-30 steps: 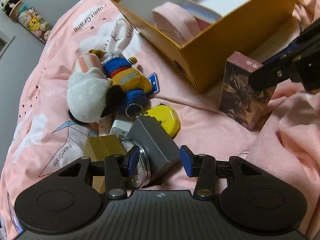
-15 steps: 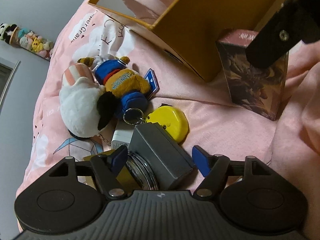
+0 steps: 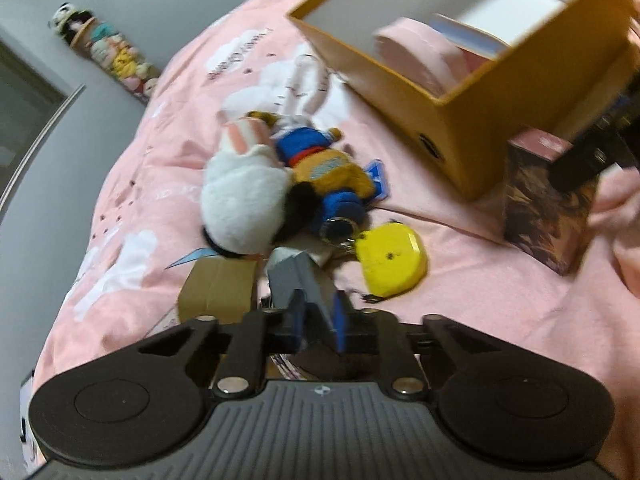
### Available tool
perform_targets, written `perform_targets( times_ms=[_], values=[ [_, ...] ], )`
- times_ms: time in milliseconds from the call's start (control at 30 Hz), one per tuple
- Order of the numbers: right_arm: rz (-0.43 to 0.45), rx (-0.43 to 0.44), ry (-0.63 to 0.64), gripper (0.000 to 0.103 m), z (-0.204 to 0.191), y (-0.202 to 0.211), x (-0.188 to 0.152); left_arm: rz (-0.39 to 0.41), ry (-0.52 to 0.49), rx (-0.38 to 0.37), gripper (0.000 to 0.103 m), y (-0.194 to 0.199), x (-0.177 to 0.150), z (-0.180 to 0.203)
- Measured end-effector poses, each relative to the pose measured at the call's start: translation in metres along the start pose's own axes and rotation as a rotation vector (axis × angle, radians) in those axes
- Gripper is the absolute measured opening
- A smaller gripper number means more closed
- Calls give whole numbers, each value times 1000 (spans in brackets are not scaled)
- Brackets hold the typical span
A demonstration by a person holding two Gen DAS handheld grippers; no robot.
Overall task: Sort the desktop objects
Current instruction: 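Grasp the gray fabric case with the left gripper while the right holds the card box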
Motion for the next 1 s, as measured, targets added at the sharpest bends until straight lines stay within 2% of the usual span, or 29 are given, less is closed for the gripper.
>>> perform_targets(
  times_ms=[33, 133, 233, 333, 400, 433, 467, 500, 533, 700, 800, 900, 1000],
  values=[
    [1, 0, -1, 25, 0, 0, 0, -6, 16, 13, 1, -1, -1, -4],
    [3, 2, -3, 25, 0, 2, -1, -28, 43, 41, 1, -7, -4, -15],
    [4, 3, -3, 25, 0, 2, -1, -32, 76, -12, 1, -6, -7, -23],
    [4, 4, -7, 25, 0, 2, -1, -8, 71, -67, 10, 1, -10, -25],
    [4, 4, -6, 25, -1, 2, -2, 9, 62, -99, 26, 6, -11, -24],
    [4, 4, -6, 25, -1, 2, -2, 14, 53, -127, 31, 8, -12, -24],
    [3, 3, -5, 25, -1, 2, -2, 19, 47, -152, 42, 8, -12, -23],
    [3, 3, -5, 25, -1, 2, -2, 20, 42, -176, 57, 9, -13, -22],
    [2, 3, -5, 26, -2, 1, -2, 18, 38, -196, 61, 9, -14, -20],
    [3, 5, -10, 26, -3, 2, -3, -2, 30, -226, 64, 3, -16, -15],
    [2, 10, -10, 26, -3, 2, -4, -22, 25, -215, 70, -2, -15, -13],
    [-1, 19, -12, 27, -3, 1, -4, -59, 23, -181, 70, -10, -11, -9],
    [-4, 19, -19, 27, 0, 0, -3, -86, 66, -175, 70, -16, -10, -15]
  ],
)
Point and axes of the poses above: each gripper's, at about its wrist camera, not at the fingertips, and y roughly against the way its jaws point, z to its right, x to its top, the point moved 2 cm from there along -y, roughly the way its jaws point, and after that the axes turned 14 degrees about x, right-handed, at the moved point
